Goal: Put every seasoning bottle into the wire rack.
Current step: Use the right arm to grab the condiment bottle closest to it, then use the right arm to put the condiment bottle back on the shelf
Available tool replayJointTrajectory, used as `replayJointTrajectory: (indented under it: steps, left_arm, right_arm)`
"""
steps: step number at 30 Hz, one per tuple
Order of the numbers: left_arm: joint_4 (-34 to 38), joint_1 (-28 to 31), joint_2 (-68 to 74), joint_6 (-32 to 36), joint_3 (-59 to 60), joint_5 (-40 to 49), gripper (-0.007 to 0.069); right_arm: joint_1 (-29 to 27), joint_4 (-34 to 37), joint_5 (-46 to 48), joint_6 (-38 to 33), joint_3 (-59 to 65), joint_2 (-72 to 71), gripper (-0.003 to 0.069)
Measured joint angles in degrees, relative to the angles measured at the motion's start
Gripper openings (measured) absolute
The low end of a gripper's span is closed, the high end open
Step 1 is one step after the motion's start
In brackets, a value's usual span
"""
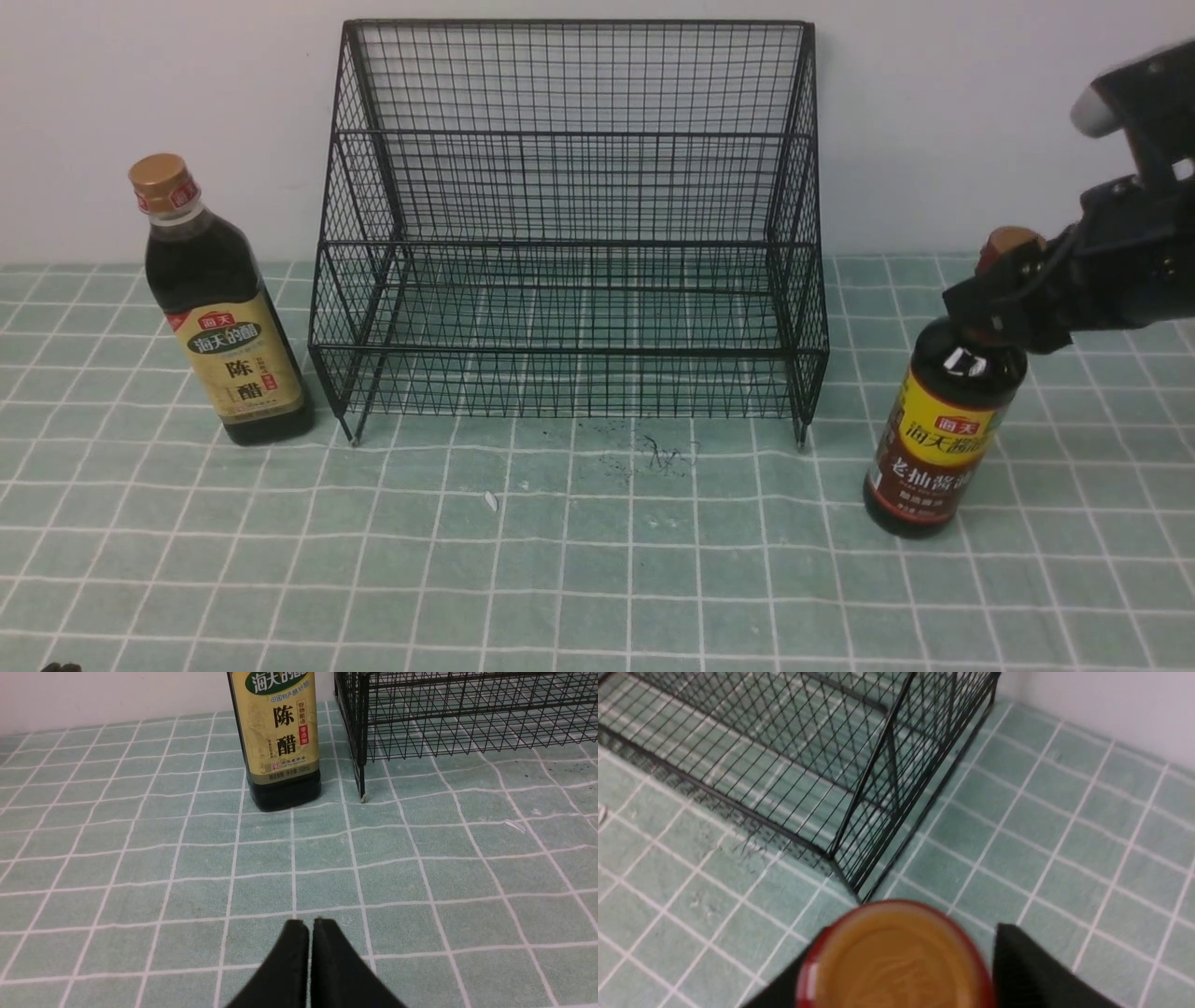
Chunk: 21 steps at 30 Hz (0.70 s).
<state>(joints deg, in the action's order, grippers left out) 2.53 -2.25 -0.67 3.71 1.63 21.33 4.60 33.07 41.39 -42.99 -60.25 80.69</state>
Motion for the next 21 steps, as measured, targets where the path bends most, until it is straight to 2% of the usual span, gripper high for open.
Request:
replayJointTrajectory:
  steps: [1,2,8,13,18,21]
  left_arm:
    - [0.0,0.0,0.0,0.0,0.0,0.0,-0.0006]
    - [0.0,0.0,0.0,0.0,0.0,0.0,-0.0006]
    - [0.0,0.0,0.0,0.0,0.0,0.0,-0.0006]
    - [0.0,0.0,0.0,0.0,0.0,0.0,-0.0006]
    - [0.0,0.0,0.0,0.0,0.0,0.0,-0.0006]
    - [0.0,0.0,0.0,0.0,0.0,0.0,-0.0006]
  right_arm:
    - [0.0,0.0,0.5,0.2,0.0,0.3,0.0297]
    - [0.0,-0.1,0.5,0.2,0.0,0.4,0.0278]
    - [0.0,-1.0,2.3,0.4,-1.0,0.3,0.0283]
    - [0.0,-3.0,10.5,0.4,-6.3,-0.1,0.0283]
    - [0.2,-0.2,18.5,0.6,-15.4,-1.4,0.0283]
    - [1.5,1.2,19.2,0.6,-18.9,-1.5,0.0283]
